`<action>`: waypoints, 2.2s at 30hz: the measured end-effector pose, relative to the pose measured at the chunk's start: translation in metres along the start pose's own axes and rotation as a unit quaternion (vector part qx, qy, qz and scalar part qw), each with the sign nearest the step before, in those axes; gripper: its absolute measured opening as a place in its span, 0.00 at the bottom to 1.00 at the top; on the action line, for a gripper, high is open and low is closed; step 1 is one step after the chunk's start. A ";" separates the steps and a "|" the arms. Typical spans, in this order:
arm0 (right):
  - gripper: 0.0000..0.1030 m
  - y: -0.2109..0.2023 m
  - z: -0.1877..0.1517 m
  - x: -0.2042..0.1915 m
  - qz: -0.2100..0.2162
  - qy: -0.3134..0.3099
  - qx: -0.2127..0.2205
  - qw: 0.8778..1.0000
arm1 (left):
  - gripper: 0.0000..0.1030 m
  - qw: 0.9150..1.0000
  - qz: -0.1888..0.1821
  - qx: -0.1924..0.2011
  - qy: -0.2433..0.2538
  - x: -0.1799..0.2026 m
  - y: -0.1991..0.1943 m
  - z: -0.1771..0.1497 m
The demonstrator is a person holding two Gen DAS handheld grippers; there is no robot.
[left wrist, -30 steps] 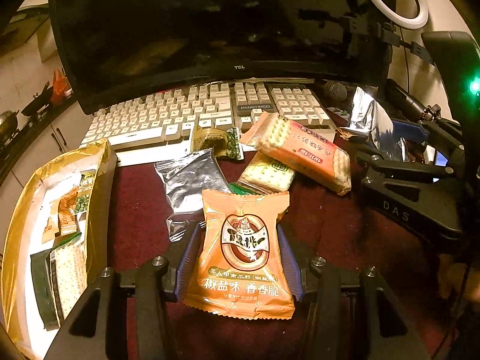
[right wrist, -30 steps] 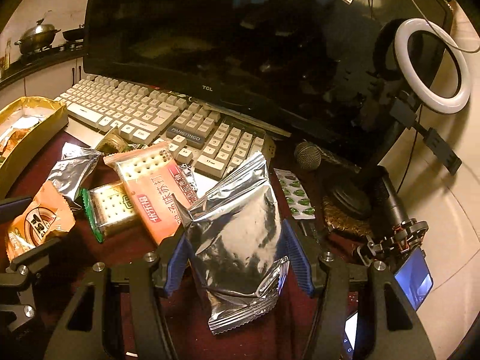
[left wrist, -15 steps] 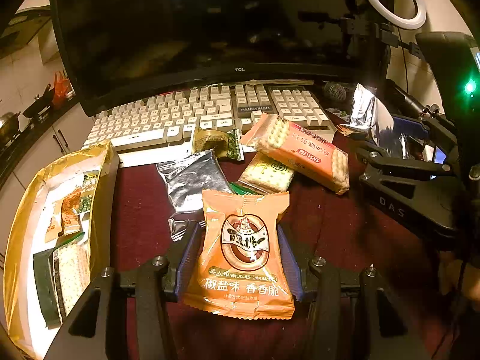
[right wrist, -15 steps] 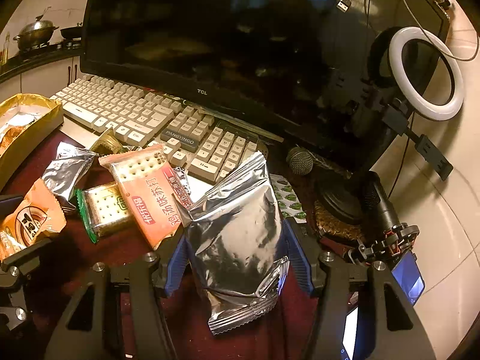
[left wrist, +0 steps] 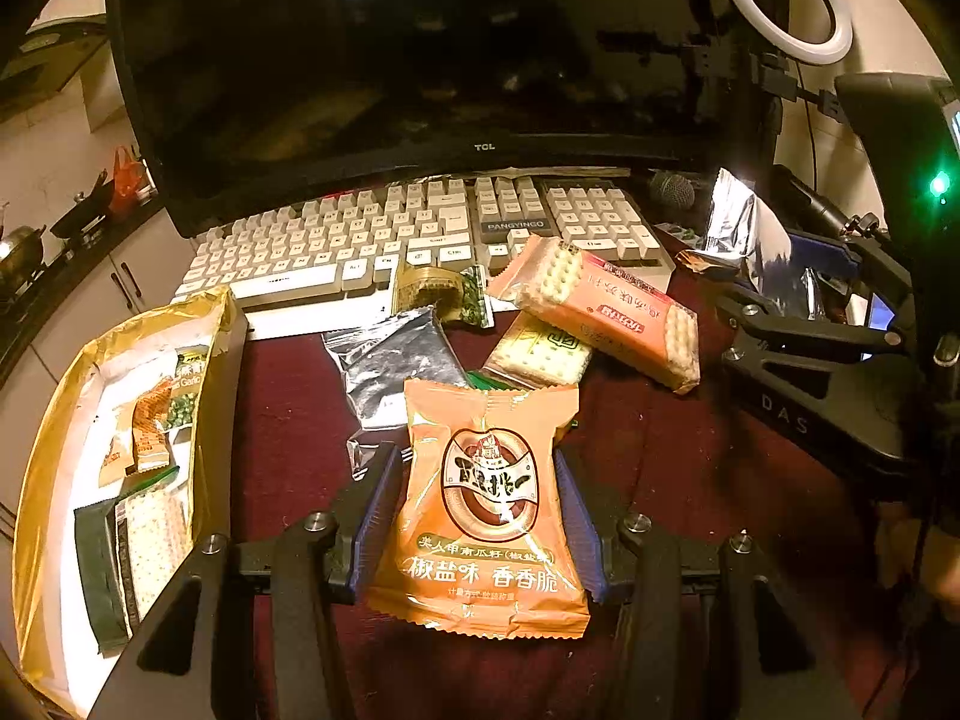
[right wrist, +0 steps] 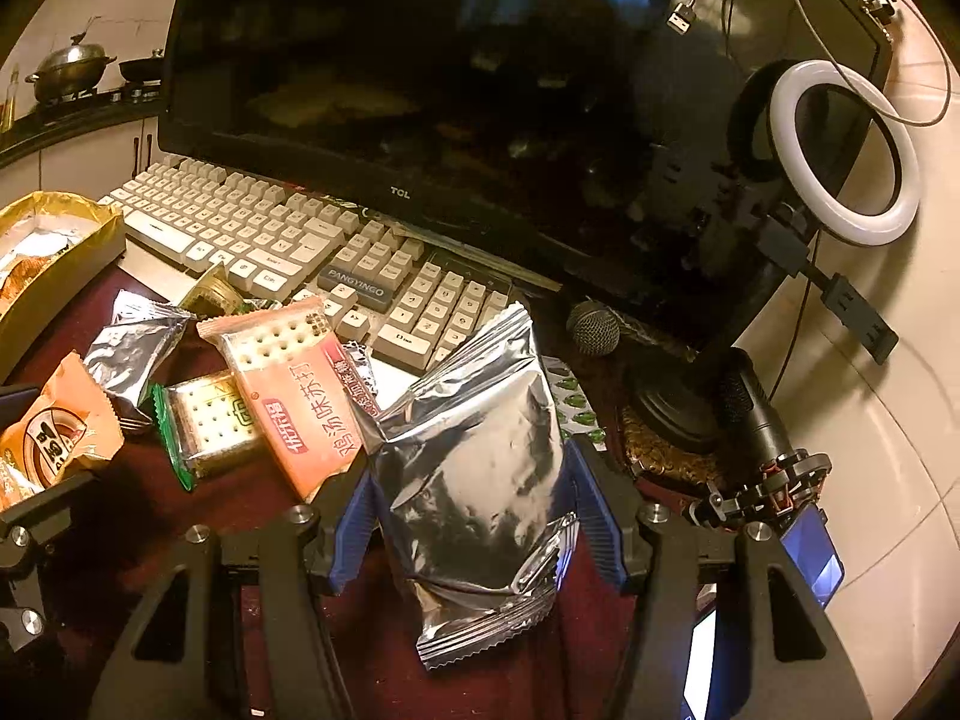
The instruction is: Organize snacks
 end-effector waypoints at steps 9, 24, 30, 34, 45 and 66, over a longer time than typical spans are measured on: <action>0.58 -0.002 0.000 0.000 0.015 0.006 -0.001 1.000 | 0.52 1.000 0.003 0.002 0.001 0.000 -0.002 0.001; 0.58 -0.005 0.001 0.000 0.013 0.007 0.002 1.000 | 0.52 1.000 0.002 0.002 0.003 0.000 -0.001 0.000; 0.58 -0.005 0.000 0.000 0.013 0.007 0.003 1.000 | 0.52 1.000 0.002 0.002 0.003 0.001 -0.002 0.000; 0.58 -0.005 0.001 0.001 0.011 0.007 0.006 1.000 | 0.52 1.000 0.002 0.002 0.004 0.001 -0.002 0.000; 0.58 -0.009 0.002 0.001 0.008 0.008 0.009 1.000 | 0.52 1.000 0.002 0.001 0.003 0.001 -0.002 0.000; 0.58 -0.013 0.003 0.002 0.005 0.010 0.016 1.000 | 0.52 1.000 0.003 0.002 0.004 0.001 -0.002 0.000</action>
Point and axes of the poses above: each gripper's, at about its wrist camera, not at the fingertips, and y roughly the way its jaws point, x to its right, z to its top, the point moved 5 cm from there along y, roughly the way its jaws point, and after that the axes turned 9 degrees about -z, right-handed, at the moved point
